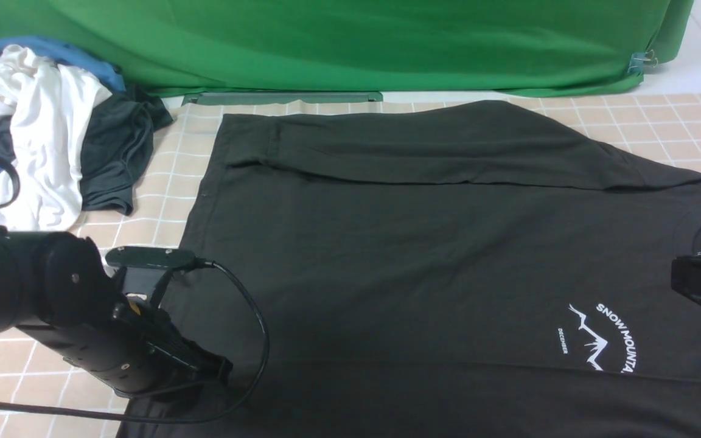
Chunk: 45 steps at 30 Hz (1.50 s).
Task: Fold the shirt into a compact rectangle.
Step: 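Grasp the left edge of the dark T-shirt lying flat on the table, then fold the left side of the black T-shirt inward over its body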
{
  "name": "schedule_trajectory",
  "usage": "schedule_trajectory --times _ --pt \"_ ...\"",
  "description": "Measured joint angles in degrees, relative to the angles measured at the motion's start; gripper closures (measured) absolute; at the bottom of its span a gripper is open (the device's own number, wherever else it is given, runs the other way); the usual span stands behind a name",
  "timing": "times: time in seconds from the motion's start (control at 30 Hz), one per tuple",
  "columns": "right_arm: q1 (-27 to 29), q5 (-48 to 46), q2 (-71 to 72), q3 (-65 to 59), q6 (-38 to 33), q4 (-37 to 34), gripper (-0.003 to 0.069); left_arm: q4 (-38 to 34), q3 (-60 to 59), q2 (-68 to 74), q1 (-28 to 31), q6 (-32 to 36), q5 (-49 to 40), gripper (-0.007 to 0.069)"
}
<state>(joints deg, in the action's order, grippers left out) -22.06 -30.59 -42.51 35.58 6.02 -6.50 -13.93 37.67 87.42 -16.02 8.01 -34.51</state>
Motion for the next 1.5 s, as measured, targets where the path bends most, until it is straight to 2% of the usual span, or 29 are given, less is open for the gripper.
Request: schedule_trajectory --times 0.03,0.33,0.53,0.83,0.87,0.97,1.1,1.37,1.5 --pt "0.0 0.0 0.0 0.0 0.0 0.0 0.0621 0.0 0.3 -0.5 0.0 0.0 -0.9 0.0589" --pt "0.0 0.1 0.0 0.0 0.0 0.0 0.0619 0.7 5.5 -7.8 -0.1 0.0 -5.7 0.059" --pt "0.0 1.1 0.0 0.0 0.0 0.0 0.0617 5.8 14.5 -8.1 0.0 -3.8 -6.1 0.059" --pt "0.0 2.4 0.0 0.0 0.0 0.0 0.0615 12.1 28.0 0.8 0.6 -6.3 -6.2 0.059" --pt "0.0 2.4 0.0 0.0 0.0 0.0 0.0614 15.1 30.5 3.7 0.6 -8.8 -6.2 0.059" --pt "0.0 2.4 0.0 0.0 0.0 0.0 0.0614 17.8 33.0 7.1 1.1 -11.5 -6.2 0.059" --pt "0.0 2.4 0.0 0.0 0.0 0.0 0.0609 19.6 36.9 12.1 1.7 -12.6 -6.2 0.059" --pt "0.0 2.4 0.0 0.0 0.0 0.0 0.0608 20.4 38.6 17.8 1.7 -12.8 -5.5 0.0589" --pt "0.0 2.4 0.0 0.0 0.1 0.0 0.0604 22.3 38.7 18.8 1.7 -12.8 -4.4 0.0565"
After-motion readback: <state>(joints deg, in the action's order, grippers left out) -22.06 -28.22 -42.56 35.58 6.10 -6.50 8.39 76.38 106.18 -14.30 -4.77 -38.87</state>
